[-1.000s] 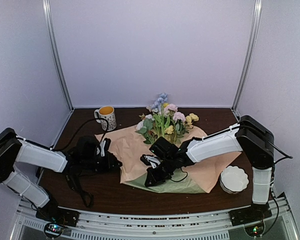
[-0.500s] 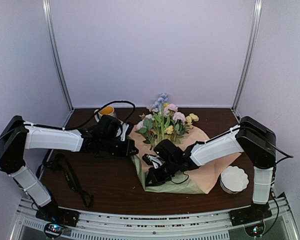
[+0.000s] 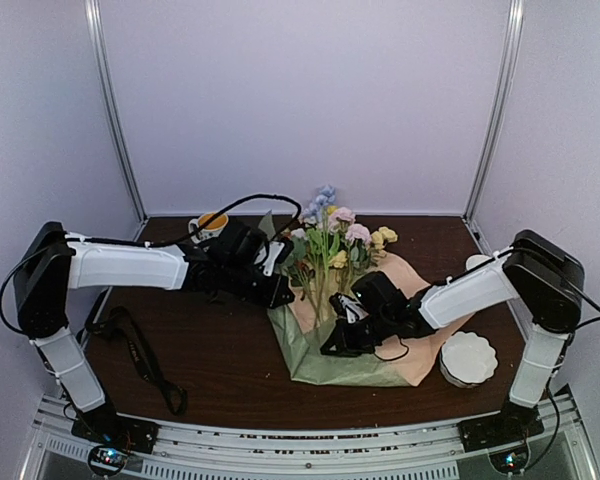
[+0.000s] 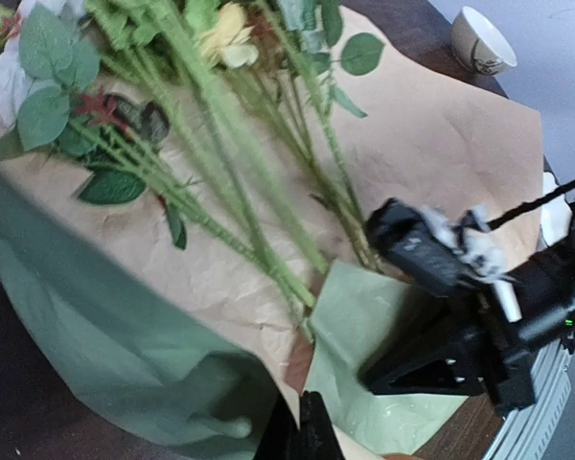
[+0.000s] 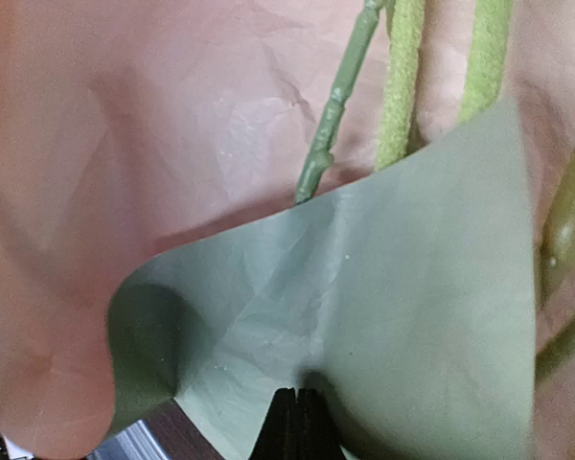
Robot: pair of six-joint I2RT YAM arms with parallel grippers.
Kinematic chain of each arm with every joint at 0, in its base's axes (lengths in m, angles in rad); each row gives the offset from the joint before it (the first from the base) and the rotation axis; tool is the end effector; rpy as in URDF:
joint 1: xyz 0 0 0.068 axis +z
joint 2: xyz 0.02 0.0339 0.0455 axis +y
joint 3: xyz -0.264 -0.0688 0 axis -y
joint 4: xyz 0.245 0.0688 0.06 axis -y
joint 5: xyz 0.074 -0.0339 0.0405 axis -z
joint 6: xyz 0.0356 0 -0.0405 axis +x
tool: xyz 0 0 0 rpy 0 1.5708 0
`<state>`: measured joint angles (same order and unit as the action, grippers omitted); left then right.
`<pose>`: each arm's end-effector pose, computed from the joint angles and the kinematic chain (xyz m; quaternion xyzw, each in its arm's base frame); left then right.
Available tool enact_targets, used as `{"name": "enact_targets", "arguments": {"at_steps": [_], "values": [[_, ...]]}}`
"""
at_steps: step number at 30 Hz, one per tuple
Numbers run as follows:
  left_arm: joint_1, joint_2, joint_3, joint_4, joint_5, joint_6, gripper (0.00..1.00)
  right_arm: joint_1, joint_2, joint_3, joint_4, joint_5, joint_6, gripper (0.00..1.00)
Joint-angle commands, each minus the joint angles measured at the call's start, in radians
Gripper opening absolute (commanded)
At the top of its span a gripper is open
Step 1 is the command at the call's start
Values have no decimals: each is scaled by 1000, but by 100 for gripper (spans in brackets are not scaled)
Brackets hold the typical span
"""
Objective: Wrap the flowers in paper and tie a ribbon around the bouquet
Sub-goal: Pass from the left arm to the right
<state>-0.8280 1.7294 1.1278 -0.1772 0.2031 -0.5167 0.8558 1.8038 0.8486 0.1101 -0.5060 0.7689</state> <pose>0.2484 -0.2812 0.2085 0.1809 0.9007 -0.3122 0.2420 0.2107 0.2689 0.1263 -0.1281 0.9004 0.4104 0.0665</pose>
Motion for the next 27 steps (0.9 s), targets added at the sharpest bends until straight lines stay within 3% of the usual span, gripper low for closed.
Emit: {"name": "enact_targets", "arguments": {"at_steps": [1, 7, 13, 22, 25, 27], "values": [[-54, 38, 121, -24, -4, 108, 0, -44, 90, -34, 154, -64, 71, 0], [-101, 148, 272, -81, 45, 158, 0, -67, 72, -57, 231, -78, 109, 0], [-114, 242, 331, -89, 80, 163, 0, -105, -53, -178, 373, -37, 211, 0], [-114, 323, 404, -107, 100, 180, 0, -113, -246, -231, 237, 61, 140, 0], [-114, 333, 413, -106, 102, 183, 0, -129, -282, -243, 219, 52, 138, 4], [-114, 336, 415, -112, 98, 185, 0, -171, -316, -258, 234, 39, 154, 12]]}}
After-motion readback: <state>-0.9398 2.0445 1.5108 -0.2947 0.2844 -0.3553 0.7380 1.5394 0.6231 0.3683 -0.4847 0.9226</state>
